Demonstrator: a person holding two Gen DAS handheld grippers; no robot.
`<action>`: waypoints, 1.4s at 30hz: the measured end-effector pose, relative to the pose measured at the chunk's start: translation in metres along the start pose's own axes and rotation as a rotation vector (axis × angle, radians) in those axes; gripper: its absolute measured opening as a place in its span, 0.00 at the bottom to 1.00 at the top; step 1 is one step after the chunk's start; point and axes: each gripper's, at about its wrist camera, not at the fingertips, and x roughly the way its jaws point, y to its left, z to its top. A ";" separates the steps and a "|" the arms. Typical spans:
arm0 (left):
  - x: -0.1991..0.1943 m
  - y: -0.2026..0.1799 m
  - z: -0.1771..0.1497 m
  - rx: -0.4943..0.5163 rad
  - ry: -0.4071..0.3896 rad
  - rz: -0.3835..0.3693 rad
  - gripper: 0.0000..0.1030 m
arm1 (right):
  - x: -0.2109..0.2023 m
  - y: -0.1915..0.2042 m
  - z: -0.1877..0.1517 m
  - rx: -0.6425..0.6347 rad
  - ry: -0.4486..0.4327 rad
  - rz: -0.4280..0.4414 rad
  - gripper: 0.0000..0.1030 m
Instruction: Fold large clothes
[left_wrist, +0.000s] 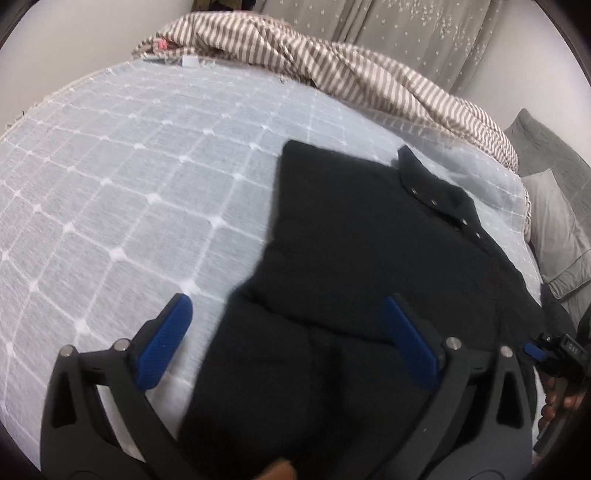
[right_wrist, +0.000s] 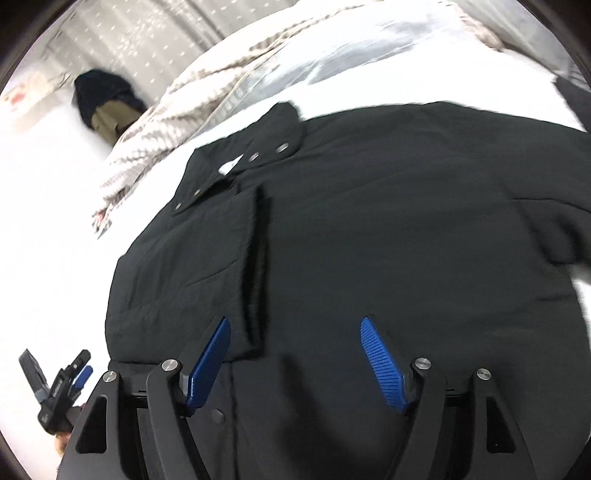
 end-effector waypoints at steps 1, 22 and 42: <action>0.003 -0.004 -0.002 0.006 0.039 0.008 0.99 | -0.009 -0.008 0.000 0.001 -0.018 -0.020 0.72; 0.007 -0.038 -0.016 -0.005 0.130 -0.082 0.99 | -0.174 -0.306 -0.006 0.473 -0.280 -0.488 0.73; 0.015 -0.051 -0.023 0.089 0.145 -0.047 0.99 | -0.149 -0.329 0.013 0.404 -0.262 -0.565 0.18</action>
